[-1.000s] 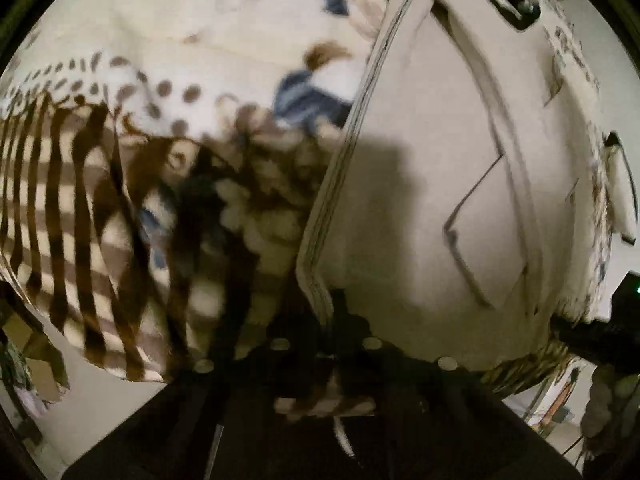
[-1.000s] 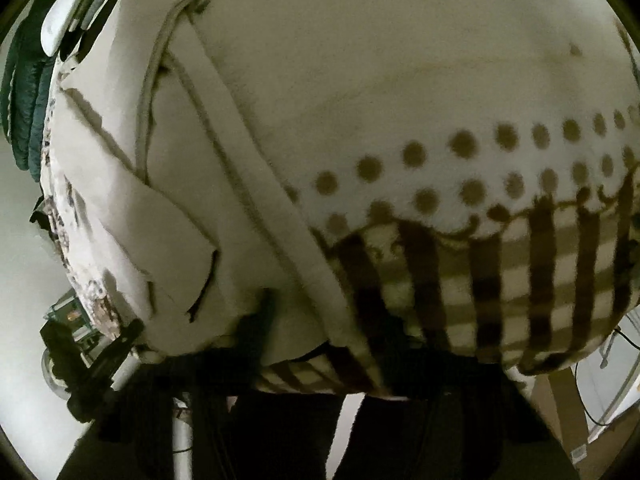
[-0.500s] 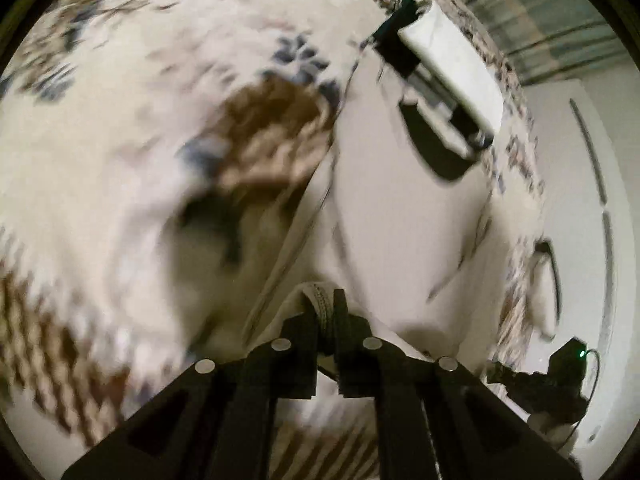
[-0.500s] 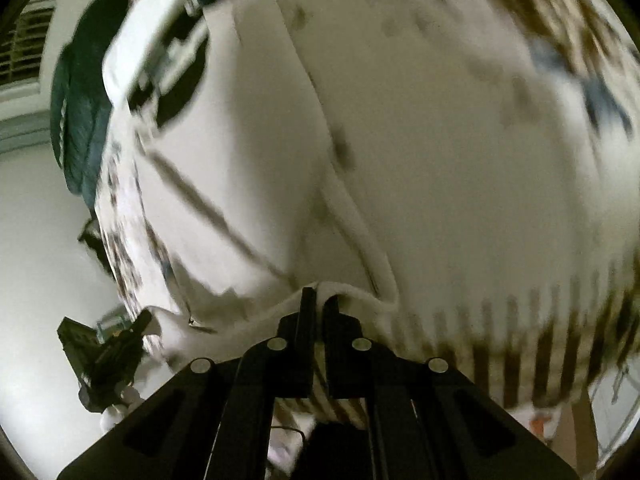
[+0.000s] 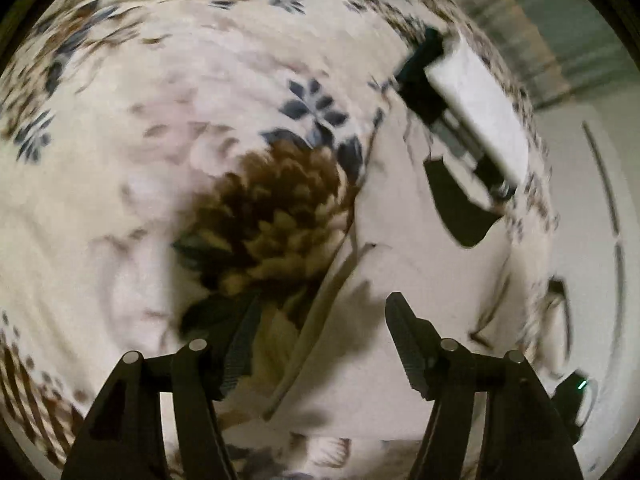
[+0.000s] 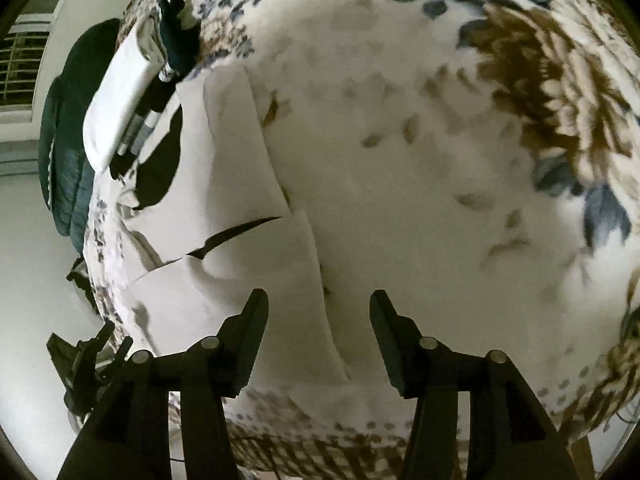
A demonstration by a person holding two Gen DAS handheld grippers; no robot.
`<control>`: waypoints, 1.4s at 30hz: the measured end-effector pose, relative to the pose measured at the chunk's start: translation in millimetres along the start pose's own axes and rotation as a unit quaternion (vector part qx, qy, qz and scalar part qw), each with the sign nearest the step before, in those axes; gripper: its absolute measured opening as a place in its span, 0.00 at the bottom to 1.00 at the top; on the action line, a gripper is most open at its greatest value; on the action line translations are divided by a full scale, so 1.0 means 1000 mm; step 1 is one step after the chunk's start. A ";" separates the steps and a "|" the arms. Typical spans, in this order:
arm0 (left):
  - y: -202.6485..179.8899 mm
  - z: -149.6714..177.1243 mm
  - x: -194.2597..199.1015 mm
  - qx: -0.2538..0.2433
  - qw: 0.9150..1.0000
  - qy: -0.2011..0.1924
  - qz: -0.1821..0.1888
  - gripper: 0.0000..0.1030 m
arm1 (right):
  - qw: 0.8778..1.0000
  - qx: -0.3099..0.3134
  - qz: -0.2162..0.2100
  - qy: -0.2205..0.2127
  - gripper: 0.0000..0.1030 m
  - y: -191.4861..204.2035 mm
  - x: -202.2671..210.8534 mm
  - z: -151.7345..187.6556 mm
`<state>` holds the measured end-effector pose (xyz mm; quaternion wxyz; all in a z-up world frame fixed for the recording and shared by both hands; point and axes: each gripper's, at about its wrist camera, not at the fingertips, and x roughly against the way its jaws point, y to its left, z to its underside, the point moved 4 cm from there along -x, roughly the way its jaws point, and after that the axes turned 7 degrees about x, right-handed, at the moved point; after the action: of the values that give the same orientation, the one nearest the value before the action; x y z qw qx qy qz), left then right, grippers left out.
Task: Fold small clothes
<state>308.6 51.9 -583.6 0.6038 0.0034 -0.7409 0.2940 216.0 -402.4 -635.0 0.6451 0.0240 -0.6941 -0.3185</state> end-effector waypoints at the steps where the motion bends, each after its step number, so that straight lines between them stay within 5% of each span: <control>1: -0.005 0.001 -0.009 -0.020 1.000 0.004 -0.011 0.61 | 1.000 0.004 -0.001 0.002 0.53 0.002 -0.005 -0.003; 3: -0.015 0.002 -0.024 -0.052 0.998 0.008 -0.019 0.58 | 1.000 0.011 -0.003 0.013 0.53 0.006 -0.023 -0.014; 5: -0.027 0.003 -0.038 -0.079 0.997 0.011 -0.020 0.27 | 1.000 0.011 -0.012 0.014 0.51 0.009 -0.033 -0.022; 6: -0.030 0.004 -0.041 -0.086 0.996 0.016 -0.016 0.04 | 1.000 0.014 -0.014 0.006 0.30 0.012 -0.033 -0.025; 7: -0.034 0.003 -0.041 -0.091 0.996 0.011 -0.023 0.03 | 1.000 0.023 -0.008 -0.002 0.09 0.015 -0.032 -0.028; 9: -0.038 0.001 -0.032 -0.088 0.996 -0.008 -0.011 0.03 | 0.998 0.050 0.007 -0.029 0.03 0.027 -0.022 -0.033; 15: -0.019 -0.009 -0.018 -0.042 0.999 -0.029 0.016 0.03 | 0.994 0.071 0.025 -0.083 0.03 0.038 0.000 -0.042; 21: 0.003 -0.018 -0.055 -0.001 0.999 0.040 0.026 0.08 | 0.996 0.056 0.058 -0.027 0.03 0.030 -0.029 -0.048; 23: 0.004 -0.024 -0.048 0.004 0.998 0.052 0.034 0.15 | 0.996 0.048 0.071 0.001 0.07 0.031 -0.036 -0.051; 24: 0.002 -0.028 -0.041 0.000 0.998 0.050 0.029 0.27 | 0.996 0.047 0.074 0.005 0.18 0.032 -0.036 -0.054; 25: -0.001 -0.033 -0.034 -0.007 0.999 0.046 0.027 0.40 | 0.996 0.048 0.077 0.003 0.43 0.035 -0.033 -0.059; 27: -0.013 -0.050 -0.019 -0.025 0.998 0.026 0.041 0.61 | 0.995 0.054 0.082 -0.020 0.76 0.046 -0.021 -0.076; 28: -0.020 -0.061 -0.015 -0.038 0.998 0.015 0.043 0.68 | 0.994 0.060 0.081 -0.030 0.77 0.051 -0.018 -0.082; 35: -0.091 -0.132 -0.067 -0.190 0.982 0.002 -0.002 0.68 | 0.986 0.120 0.102 -0.061 0.77 0.103 -0.039 -0.180; 42: -0.133 -0.131 -0.127 -0.303 0.951 0.046 -0.038 0.64 | 0.968 0.207 0.141 -0.003 0.76 0.149 -0.097 -0.242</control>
<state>507.8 -44.7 -626.8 0.6202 -0.1656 -0.7661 0.0324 508.7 -340.1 -658.8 0.6626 0.0584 -0.7430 -0.0740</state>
